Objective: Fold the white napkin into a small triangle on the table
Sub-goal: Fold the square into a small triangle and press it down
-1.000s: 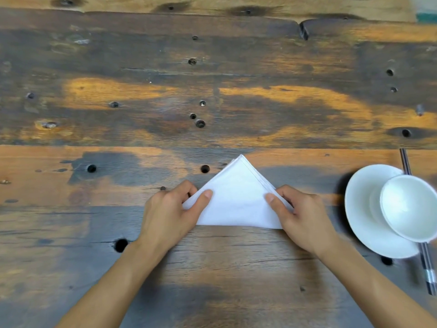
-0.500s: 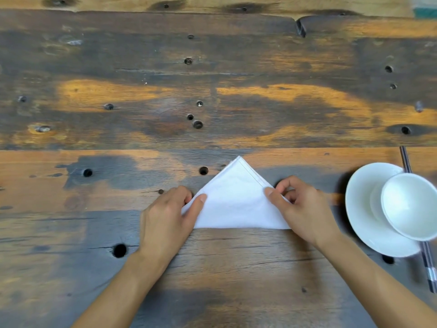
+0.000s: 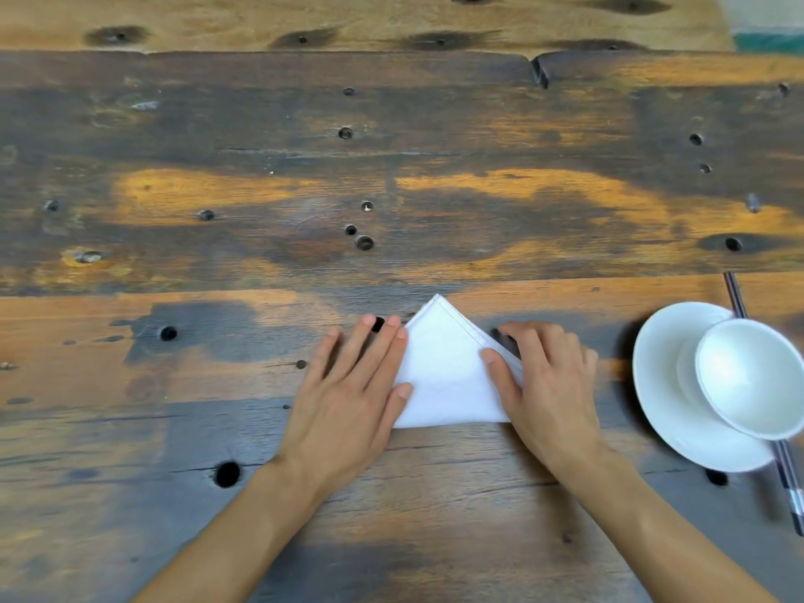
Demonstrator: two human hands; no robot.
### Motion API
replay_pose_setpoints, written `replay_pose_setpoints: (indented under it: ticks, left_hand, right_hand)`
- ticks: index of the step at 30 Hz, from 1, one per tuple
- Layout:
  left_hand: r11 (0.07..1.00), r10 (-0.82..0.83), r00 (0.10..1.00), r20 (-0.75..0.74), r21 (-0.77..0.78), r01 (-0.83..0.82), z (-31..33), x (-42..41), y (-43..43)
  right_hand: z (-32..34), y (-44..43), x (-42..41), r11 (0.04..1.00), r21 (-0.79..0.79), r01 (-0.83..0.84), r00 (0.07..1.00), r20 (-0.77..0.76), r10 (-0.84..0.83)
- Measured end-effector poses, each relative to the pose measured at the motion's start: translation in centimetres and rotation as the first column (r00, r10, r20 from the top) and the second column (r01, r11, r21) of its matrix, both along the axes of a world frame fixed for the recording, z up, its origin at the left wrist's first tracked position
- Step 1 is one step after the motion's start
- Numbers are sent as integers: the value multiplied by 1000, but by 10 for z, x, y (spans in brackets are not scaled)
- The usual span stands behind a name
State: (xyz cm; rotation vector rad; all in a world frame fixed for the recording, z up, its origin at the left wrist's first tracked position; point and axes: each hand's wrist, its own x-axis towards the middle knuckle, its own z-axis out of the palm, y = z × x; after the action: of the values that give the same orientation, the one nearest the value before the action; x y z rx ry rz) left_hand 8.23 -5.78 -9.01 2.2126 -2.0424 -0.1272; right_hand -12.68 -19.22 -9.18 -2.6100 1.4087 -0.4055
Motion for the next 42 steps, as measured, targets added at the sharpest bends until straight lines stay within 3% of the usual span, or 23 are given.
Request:
replay_pose_setpoints:
  ticks: [2, 5, 8, 11, 16, 23, 27, 32, 35, 38, 42]
  left_hand:
    - [992, -1, 1000, -17, 128, 3, -5, 2, 0]
    - [987, 11, 999, -39, 159, -5, -13, 4, 3]
    - [990, 12, 999, -43, 143, -5, -14, 3, 2]
    - [991, -9, 999, -36, 130, 13, -14, 3, 3]
    - [994, 1, 1000, -29, 110, 2, -16, 4, 3]
    - [994, 26, 999, 20, 105, -28, -13, 0, 6]
    - [998, 31, 1000, 7, 52, -31, -22, -16, 58]
    - [973, 215, 975, -62, 103, -208, -23, -29, 116]
    - [968, 223, 971, -82, 134, -211, -18, -28, 111]
    - [961, 229, 970, -88, 177, -211, -15, -29, 112]
    - [957, 188, 981, -49, 235, -171, -15, -27, 112]
  right_hand:
    - [1, 0, 0, 1000, -26, 0, 1000, 2, 0]
    - [5, 6, 14, 993, -86, -81, 994, 63, 87]
    - [9, 23, 53, 935, 29, -354, 930, 113, 349]
    - [4, 31, 75, 867, 206, -453, 877, -71, 475]
    - [-8, 15, 72, 910, 218, -352, 899, -192, 393]
    - [-7, 16, 73, 929, 245, -278, 918, -215, 332]
    - [-5, 16, 75, 927, 251, -280, 915, -221, 337]
    - [-6, 16, 76, 928, 246, -278, 909, -246, 338]
    - [-2, 17, 78, 941, 227, -249, 908, -283, 309]
    - [4, 44, 88, 952, 194, -237, 936, -218, 277]
    - [2, 121, 105, 865, 251, -435, 883, -67, 464]
